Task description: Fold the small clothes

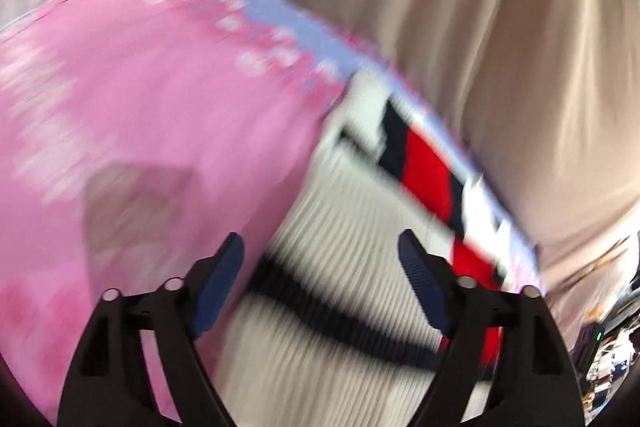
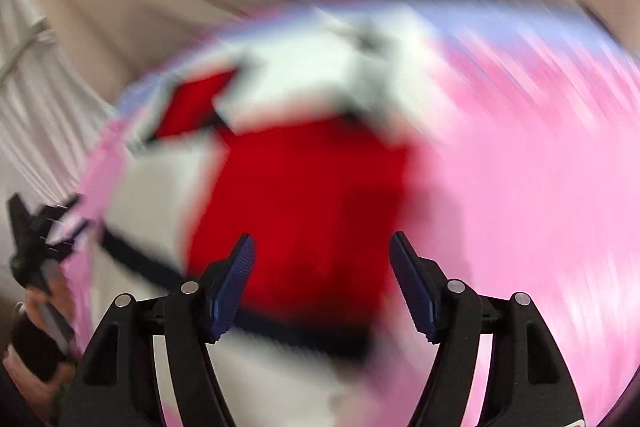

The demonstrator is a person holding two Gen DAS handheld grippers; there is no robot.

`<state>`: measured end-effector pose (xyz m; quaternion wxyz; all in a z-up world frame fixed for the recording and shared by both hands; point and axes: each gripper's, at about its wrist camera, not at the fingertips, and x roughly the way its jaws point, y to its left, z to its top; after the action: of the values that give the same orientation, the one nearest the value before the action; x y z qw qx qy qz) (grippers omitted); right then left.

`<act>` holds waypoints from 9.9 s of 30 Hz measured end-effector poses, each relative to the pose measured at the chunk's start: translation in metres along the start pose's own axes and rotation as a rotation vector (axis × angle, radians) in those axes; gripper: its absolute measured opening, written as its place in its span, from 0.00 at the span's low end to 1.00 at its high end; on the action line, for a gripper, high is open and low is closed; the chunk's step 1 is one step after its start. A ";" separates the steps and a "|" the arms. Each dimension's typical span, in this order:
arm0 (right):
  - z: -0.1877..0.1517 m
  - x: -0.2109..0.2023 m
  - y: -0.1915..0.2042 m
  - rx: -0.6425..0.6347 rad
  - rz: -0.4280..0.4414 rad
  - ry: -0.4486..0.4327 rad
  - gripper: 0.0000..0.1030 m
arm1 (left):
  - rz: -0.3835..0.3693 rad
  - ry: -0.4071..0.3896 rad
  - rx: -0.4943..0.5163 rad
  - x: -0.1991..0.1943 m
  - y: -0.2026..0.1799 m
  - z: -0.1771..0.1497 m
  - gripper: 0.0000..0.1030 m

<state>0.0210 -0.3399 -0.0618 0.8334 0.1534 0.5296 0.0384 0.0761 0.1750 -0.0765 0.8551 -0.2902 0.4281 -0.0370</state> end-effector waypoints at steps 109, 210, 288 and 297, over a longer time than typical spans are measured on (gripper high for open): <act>0.048 -0.069 -0.150 0.244 0.109 -0.301 0.06 | 0.093 0.192 0.227 0.070 -0.115 -0.020 0.05; -0.057 -0.074 -0.081 0.136 0.015 -0.070 0.18 | 0.150 0.197 0.221 0.003 -0.134 -0.132 0.09; -0.083 -0.061 -0.014 0.181 0.251 0.159 0.25 | 0.037 0.732 0.841 -0.028 -0.215 -0.350 0.76; -0.102 -0.136 -0.110 0.252 0.123 -0.046 0.23 | 0.011 0.686 0.774 -0.028 -0.210 -0.343 0.73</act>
<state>-0.1399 -0.4529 -0.0157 0.8155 0.2897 0.5006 0.0192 -0.1609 -0.1498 -0.1048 0.7105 0.0786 0.6402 -0.2813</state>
